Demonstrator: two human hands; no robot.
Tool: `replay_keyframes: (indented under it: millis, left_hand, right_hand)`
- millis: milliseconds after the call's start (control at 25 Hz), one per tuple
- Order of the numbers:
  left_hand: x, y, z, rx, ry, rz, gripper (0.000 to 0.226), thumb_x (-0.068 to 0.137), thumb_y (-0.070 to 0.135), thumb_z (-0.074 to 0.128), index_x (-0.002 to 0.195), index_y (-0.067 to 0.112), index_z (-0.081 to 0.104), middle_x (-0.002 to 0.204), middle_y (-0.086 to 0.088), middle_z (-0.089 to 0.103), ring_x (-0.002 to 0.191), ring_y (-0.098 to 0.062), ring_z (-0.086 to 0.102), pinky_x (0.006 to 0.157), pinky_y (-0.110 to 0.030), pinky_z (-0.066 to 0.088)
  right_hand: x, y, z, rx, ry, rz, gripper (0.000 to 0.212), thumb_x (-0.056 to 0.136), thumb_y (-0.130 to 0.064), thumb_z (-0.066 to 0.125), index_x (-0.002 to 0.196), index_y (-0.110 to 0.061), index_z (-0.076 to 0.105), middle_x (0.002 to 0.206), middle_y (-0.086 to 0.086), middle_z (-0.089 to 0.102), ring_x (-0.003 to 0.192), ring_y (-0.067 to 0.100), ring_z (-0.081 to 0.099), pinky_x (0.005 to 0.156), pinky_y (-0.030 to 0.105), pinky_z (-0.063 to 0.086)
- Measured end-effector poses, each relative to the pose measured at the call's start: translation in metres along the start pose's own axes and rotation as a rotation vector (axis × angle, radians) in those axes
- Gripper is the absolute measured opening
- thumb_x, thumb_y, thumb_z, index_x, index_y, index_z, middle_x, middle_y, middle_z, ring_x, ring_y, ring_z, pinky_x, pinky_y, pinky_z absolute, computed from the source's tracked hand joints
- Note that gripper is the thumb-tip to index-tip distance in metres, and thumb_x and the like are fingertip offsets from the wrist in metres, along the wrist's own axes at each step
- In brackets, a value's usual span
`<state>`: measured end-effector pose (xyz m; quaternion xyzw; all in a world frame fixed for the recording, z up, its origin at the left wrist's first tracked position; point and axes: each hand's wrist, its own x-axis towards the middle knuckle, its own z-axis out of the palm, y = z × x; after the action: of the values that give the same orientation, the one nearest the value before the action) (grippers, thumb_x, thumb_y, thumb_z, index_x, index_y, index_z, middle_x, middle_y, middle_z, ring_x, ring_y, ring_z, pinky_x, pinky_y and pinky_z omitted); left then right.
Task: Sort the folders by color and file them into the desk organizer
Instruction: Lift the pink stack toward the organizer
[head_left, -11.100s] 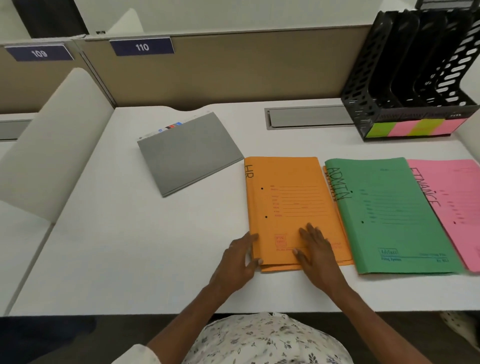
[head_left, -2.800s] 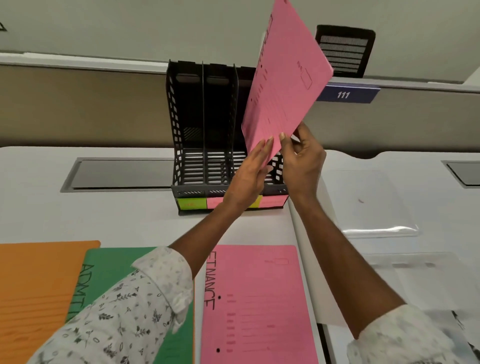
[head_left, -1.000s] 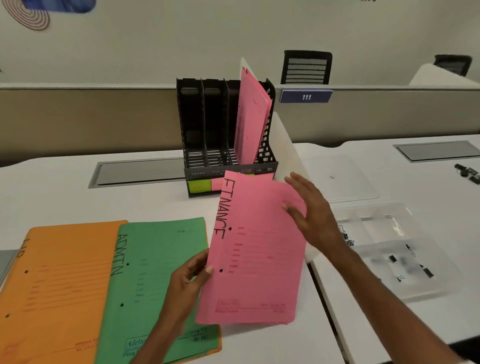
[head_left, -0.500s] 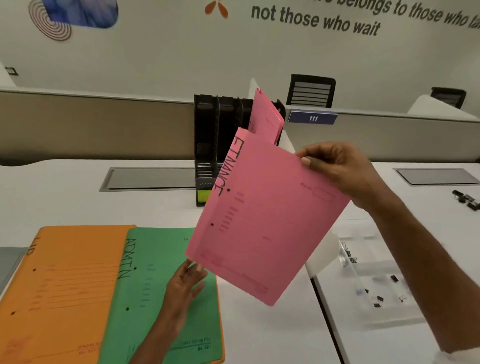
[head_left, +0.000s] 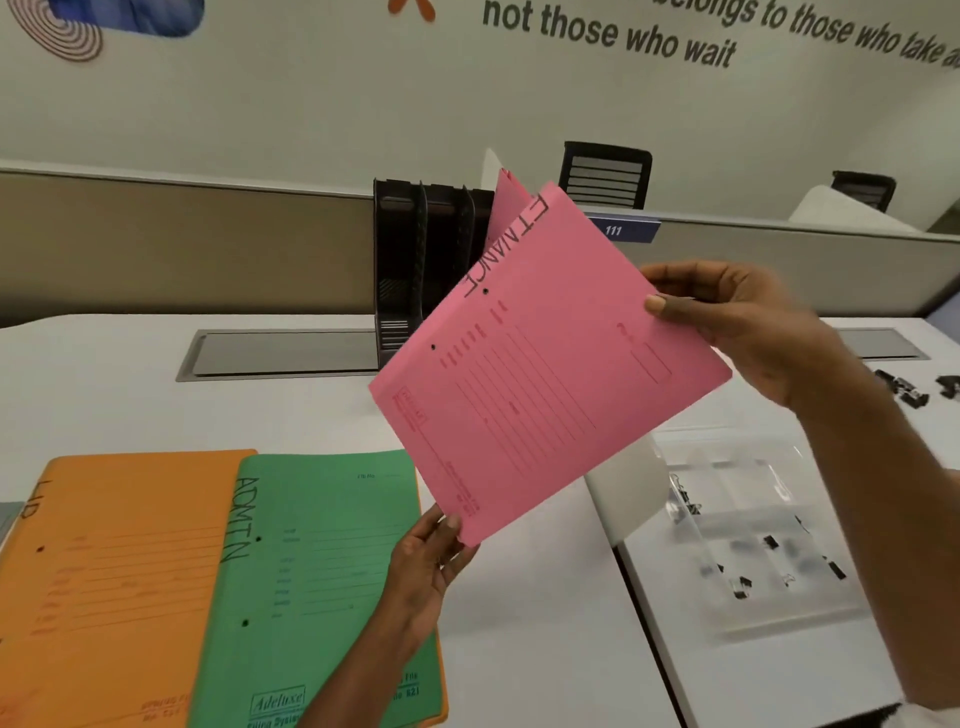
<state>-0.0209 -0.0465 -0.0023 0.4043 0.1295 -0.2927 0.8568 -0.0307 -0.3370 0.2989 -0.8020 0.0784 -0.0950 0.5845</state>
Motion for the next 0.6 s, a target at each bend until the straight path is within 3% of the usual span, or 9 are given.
replay_keyframes:
  millis: [80,200,440,600]
  left_hand:
    - [0.007,0.007,0.008,-0.076,0.006,-0.009,0.036,0.079,0.007,0.072,0.115,0.008,0.072,0.099,-0.007,0.08,0.078,-0.013,0.075,0.067,-0.027,0.063]
    - [0.019,0.019,0.026,-0.151,0.007,-0.025,0.027,0.089,-0.001,0.065,0.115,0.006,0.071,0.095,-0.008,0.08,0.073,-0.013,0.075,0.064,-0.026,0.064]
    - [0.036,0.037,0.04,-0.111,-0.024,-0.027,0.027,0.092,-0.001,0.063,0.115,0.01,0.07,0.094,-0.008,0.08,0.076,-0.015,0.073,0.068,-0.026,0.064]
    - [0.042,0.038,0.039,-0.093,-0.037,-0.048,0.029,0.092,0.0,0.064,0.118,0.012,0.069,0.094,-0.009,0.079,0.081,-0.018,0.066,0.067,-0.027,0.064]
  right_hand:
    - [-0.008,0.004,0.0,0.204,-0.086,-0.009,0.044,0.079,-0.011,0.076,0.122,-0.012,0.071,0.119,0.012,0.074,0.106,0.021,0.072,0.087,0.03,0.06]
    - [-0.018,0.037,0.042,0.381,0.104,-0.053,0.043,0.078,-0.004,0.074,0.121,-0.006,0.068,0.11,0.008,0.075,0.1,0.019,0.074,0.093,0.033,0.06]
    - [-0.018,0.088,0.11,0.329,0.486,0.023,0.045,0.083,-0.017,0.082,0.122,-0.009,0.063,0.113,0.003,0.072,0.108,0.019,0.072,0.095,0.036,0.059]
    - [-0.016,0.098,0.113,0.326,0.518,0.004,0.033,0.089,-0.013,0.076,0.119,-0.006,0.066,0.107,0.006,0.077,0.101,0.023,0.076,0.087,0.035,0.063]
